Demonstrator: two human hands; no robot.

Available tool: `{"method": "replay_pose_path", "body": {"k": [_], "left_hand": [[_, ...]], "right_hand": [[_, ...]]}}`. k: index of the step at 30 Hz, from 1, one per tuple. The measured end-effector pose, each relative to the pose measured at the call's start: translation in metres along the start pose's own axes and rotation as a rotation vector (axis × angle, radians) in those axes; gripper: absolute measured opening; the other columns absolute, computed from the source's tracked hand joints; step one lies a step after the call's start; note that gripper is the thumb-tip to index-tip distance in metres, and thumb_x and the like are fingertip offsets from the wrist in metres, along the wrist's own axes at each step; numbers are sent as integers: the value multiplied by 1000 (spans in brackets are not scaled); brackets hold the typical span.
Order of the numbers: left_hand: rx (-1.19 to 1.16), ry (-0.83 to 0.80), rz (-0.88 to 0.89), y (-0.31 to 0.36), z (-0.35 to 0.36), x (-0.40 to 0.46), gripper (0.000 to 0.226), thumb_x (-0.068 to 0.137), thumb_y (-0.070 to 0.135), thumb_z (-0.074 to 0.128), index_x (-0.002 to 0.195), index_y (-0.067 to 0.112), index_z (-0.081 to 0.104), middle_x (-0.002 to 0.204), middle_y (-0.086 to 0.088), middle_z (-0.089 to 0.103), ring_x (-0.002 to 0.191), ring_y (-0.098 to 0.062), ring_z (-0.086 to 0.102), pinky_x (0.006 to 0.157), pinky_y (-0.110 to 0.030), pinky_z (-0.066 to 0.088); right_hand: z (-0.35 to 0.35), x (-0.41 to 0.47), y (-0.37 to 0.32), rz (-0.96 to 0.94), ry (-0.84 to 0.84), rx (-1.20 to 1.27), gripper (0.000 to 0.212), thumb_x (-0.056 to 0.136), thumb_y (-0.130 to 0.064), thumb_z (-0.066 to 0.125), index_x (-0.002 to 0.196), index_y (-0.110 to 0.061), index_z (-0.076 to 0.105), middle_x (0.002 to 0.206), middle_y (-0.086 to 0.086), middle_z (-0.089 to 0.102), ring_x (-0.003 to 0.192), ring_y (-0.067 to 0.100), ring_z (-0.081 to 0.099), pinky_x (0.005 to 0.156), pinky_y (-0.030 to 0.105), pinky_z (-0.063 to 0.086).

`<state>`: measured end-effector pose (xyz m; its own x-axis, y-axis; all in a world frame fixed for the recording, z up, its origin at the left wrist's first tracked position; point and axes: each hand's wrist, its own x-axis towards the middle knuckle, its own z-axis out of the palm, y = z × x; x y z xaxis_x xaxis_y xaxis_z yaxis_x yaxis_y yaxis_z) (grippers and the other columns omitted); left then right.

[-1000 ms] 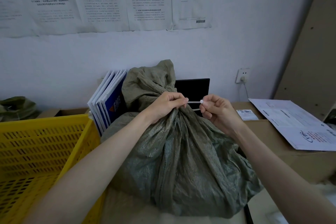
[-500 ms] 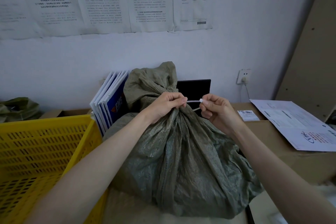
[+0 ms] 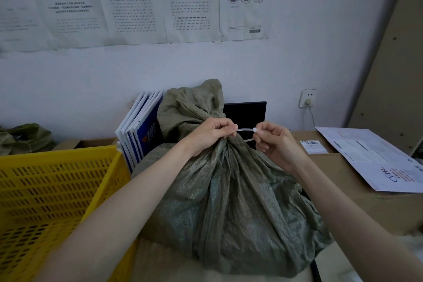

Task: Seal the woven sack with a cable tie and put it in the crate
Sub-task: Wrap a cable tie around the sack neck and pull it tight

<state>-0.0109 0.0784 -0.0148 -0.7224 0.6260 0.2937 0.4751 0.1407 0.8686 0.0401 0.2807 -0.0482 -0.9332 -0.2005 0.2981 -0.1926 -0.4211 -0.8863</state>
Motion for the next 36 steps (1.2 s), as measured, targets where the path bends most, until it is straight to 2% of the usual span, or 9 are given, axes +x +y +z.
{"method": "replay_pose_path", "body": {"k": [3, 8, 13, 27, 32, 36], "left_hand": [[27, -9, -4, -1, -1, 1, 25, 90, 32, 56, 66, 26, 63, 69, -7, 42, 66, -10, 36, 64, -24, 29], [71, -33, 5, -5, -1, 5, 27, 96, 22, 54, 71, 20, 62, 62, 11, 48, 60, -1, 39, 64, -20, 31], [112, -62, -3, -2, -1, 7, 28, 97, 12, 53, 71, 20, 60, 59, 21, 58, 61, 8, 47, 66, -8, 35], [158, -102, 20, 1, -1, 9, 27, 96, 13, 54, 72, 23, 59, 61, 23, 58, 63, 9, 49, 67, -8, 35], [121, -71, 40, 1, -1, 8, 28, 97, 12, 53, 72, 22, 59, 62, 21, 59, 64, 8, 51, 68, -8, 37], [106, -57, 52, 0, 1, 6, 27, 97, 13, 53, 72, 21, 60, 63, 20, 59, 65, 7, 50, 68, -9, 38]], "right_hand": [[0, 1, 1, 12, -5, 12, 31, 61, -26, 86, 76, -12, 64, 61, 5, 58, 45, 10, 40, 49, 18, 38], [1, 2, 1, 22, -10, 54, 35, 60, -25, 87, 78, -11, 61, 61, 5, 57, 44, 9, 39, 48, 19, 38], [2, 3, 2, 52, -23, 86, 36, 58, -24, 89, 78, -11, 62, 60, 4, 55, 43, 9, 37, 47, 20, 37], [5, 8, 7, 53, -44, 207, 28, 58, -19, 88, 75, -13, 67, 55, 2, 54, 40, 5, 37, 45, 18, 37], [5, 10, 9, 57, -47, 253, 29, 58, -17, 89, 77, -14, 67, 55, 1, 53, 40, 5, 36, 46, 18, 38], [7, 8, 7, 63, -12, 223, 20, 63, -12, 81, 76, -13, 67, 54, 3, 54, 40, 6, 35, 46, 19, 38]]}}
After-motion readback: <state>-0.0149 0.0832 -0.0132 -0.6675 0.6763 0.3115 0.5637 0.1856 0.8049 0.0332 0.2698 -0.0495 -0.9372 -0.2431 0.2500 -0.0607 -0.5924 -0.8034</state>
